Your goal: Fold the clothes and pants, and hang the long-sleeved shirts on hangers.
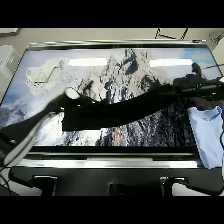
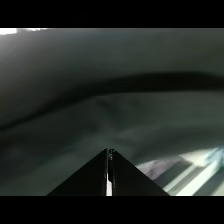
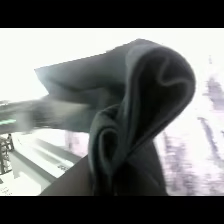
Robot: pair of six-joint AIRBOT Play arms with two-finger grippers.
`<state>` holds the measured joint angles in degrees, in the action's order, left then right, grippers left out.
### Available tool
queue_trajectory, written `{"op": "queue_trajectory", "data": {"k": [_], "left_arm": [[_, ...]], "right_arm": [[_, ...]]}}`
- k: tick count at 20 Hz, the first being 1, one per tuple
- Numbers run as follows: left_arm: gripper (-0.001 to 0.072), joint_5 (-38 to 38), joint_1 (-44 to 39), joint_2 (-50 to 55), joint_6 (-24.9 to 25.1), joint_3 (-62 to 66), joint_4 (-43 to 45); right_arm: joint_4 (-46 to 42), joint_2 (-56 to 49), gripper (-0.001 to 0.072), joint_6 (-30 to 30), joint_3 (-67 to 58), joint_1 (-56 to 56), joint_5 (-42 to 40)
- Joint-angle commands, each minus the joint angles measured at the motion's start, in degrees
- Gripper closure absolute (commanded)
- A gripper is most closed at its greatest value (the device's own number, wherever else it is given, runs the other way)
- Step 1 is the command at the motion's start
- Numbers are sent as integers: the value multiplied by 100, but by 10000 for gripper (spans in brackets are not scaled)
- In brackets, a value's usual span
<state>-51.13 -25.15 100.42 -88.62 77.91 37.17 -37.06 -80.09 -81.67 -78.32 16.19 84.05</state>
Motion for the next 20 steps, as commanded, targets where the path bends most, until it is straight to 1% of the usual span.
{"op": "queue_trajectory", "data": {"k": [1,3,5,7,9,11,12,13,15,18,20], "left_arm": [[681,1178,-846,623,-186,0,-1591],[682,1593,-1215,841,-188,0,-2229],[682,1958,-1633,1062,-186,87,-3176],[682,2258,-2055,1314,-184,457,-3788],[682,2474,-2367,1604,-179,1043,-3932],[683,2304,-2323,1786,-42,1344,-3884],[684,2046,-2151,1777,243,1342,-3683],[686,1652,-1873,1727,330,1342,-3193],[686,789,-1141,1429,306,1342,-1867],[686,-254,173,496,94,1342,31],[685,-745,1062,-306,94,1342,811]], "right_arm": [[247,754,671,-234,-4,-315,120],[424,1091,671,-280,-7,-507,133],[496,1384,670,-304,-11,-645,70],[492,1497,670,-365,-11,-721,-4],[455,1471,670,-466,-11,-721,-17],[363,1366,670,-468,-11,-721,-17],[365,1274,670,-466,-11,-721,-17],[409,1147,670,-461,-11,-721,-44],[514,868,670,-431,-11,-800,-214],[570,328,670,-293,-11,-1471,-546],[894,-129,670,-131,-11,-2151,-1036]]}}
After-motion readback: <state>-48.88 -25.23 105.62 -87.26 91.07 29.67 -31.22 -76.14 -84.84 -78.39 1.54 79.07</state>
